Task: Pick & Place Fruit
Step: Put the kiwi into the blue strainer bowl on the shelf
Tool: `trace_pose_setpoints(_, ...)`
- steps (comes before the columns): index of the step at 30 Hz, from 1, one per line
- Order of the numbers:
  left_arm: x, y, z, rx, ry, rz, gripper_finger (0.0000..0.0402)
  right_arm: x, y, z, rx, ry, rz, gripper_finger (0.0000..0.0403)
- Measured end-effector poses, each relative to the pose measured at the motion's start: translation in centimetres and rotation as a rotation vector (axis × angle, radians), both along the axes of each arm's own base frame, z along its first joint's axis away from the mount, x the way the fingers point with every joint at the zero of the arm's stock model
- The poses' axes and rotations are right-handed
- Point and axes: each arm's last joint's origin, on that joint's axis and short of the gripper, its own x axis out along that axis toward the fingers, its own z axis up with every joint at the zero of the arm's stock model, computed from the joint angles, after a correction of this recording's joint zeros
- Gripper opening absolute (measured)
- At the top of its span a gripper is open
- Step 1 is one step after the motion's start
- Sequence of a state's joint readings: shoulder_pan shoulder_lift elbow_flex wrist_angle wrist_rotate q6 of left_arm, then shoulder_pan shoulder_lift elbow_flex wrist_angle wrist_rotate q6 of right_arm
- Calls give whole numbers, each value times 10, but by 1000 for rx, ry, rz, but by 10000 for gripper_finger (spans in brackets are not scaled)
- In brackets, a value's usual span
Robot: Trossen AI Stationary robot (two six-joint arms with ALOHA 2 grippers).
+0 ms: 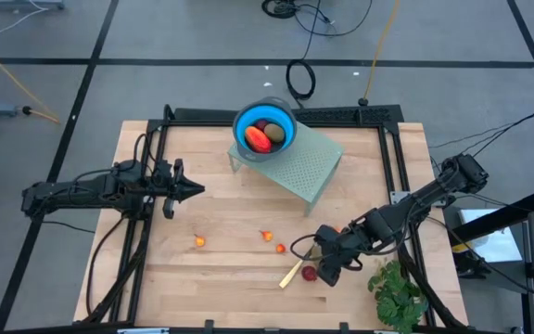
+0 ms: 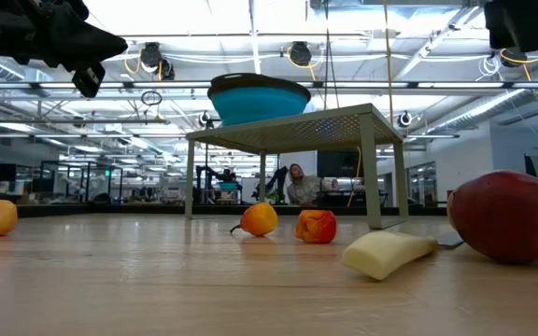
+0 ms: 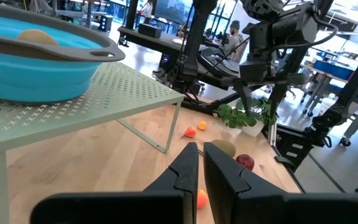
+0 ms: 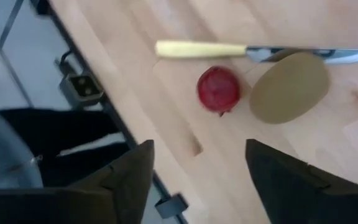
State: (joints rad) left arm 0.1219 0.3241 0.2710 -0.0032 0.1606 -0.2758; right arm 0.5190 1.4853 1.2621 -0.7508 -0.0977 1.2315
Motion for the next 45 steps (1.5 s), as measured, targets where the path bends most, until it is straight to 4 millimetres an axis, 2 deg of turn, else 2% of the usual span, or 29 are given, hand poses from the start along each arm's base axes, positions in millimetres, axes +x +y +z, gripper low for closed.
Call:
trace_pose_setpoints(7,0,0,0,0,0,1,24,-2,-5,-3,-65,29,-134,330)
trace_pose_setpoints(12,0,0,0,-1,0,0,24,-1,-4,-2,-55,18,-129,361)
trace_pose_setpoints(27,0,0,0,-3,0,1,24,-1,-4,-3,-83,-8,-62,362)
trace_pose_setpoints(36,0,0,0,-3,0,2,24,-9,-9,-36,-28,119,-188,361)
trace_pose_setpoints(45,0,0,0,-2,0,5,24,-11,-11,-58,2,102,-206,361)
